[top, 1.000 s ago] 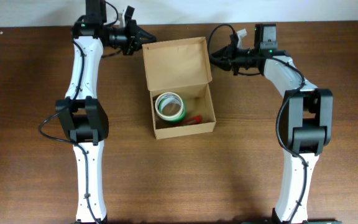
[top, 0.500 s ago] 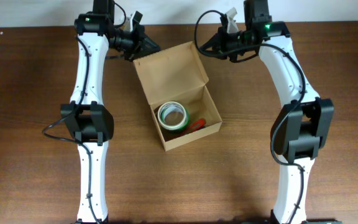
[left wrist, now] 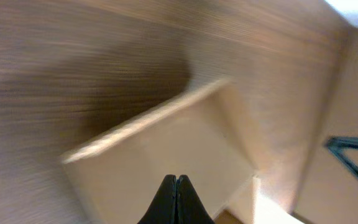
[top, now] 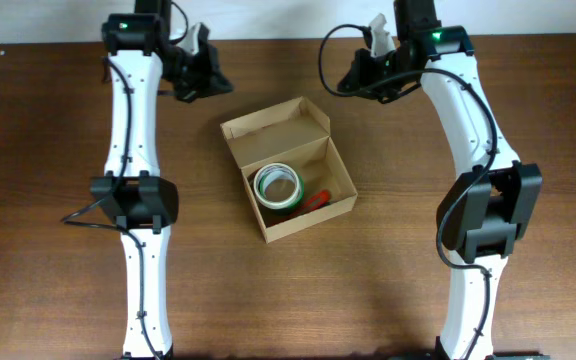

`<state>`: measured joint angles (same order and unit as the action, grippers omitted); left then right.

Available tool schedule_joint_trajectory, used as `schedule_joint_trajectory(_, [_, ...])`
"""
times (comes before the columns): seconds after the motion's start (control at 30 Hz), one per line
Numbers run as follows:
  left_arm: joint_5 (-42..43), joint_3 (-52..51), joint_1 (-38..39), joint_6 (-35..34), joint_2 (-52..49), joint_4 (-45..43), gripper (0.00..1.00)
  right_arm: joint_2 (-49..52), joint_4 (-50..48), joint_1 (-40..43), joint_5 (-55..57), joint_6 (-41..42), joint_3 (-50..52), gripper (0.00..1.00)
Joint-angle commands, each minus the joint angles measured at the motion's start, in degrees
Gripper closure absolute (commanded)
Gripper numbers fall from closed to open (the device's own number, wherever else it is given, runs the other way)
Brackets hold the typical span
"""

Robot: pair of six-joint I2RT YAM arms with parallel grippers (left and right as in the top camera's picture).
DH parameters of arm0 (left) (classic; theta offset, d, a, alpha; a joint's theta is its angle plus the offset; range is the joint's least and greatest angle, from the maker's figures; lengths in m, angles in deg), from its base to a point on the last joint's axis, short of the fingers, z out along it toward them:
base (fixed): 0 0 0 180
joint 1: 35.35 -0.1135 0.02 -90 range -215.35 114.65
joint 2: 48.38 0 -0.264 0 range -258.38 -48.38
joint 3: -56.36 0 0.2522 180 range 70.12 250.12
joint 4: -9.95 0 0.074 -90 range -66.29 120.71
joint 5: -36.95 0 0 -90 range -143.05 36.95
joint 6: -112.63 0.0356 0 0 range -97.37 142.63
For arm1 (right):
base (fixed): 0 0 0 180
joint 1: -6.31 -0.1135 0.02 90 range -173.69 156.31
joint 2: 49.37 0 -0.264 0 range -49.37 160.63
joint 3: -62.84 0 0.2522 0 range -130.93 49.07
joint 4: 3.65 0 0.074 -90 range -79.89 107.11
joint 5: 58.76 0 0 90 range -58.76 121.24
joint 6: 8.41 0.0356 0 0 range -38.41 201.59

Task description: Pack container

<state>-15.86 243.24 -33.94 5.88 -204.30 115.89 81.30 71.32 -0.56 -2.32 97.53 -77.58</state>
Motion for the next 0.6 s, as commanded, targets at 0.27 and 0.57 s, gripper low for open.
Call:
schedule_joint_trajectory(0.27, [-17.53, -0.48, -5.81, -2.29, -0.61, 4.5, 0.98, 1.2, 3.1, 2.23, 8.79, -2.45, -0.9, 0.96])
schedule_joint_trajectory(0.57, [-17.18, -12.94, -4.39, -0.59, -0.63, 4.52, 0.98, 4.63, 5.68, 3.15, 8.81, -3.72, -0.9, 0.96])
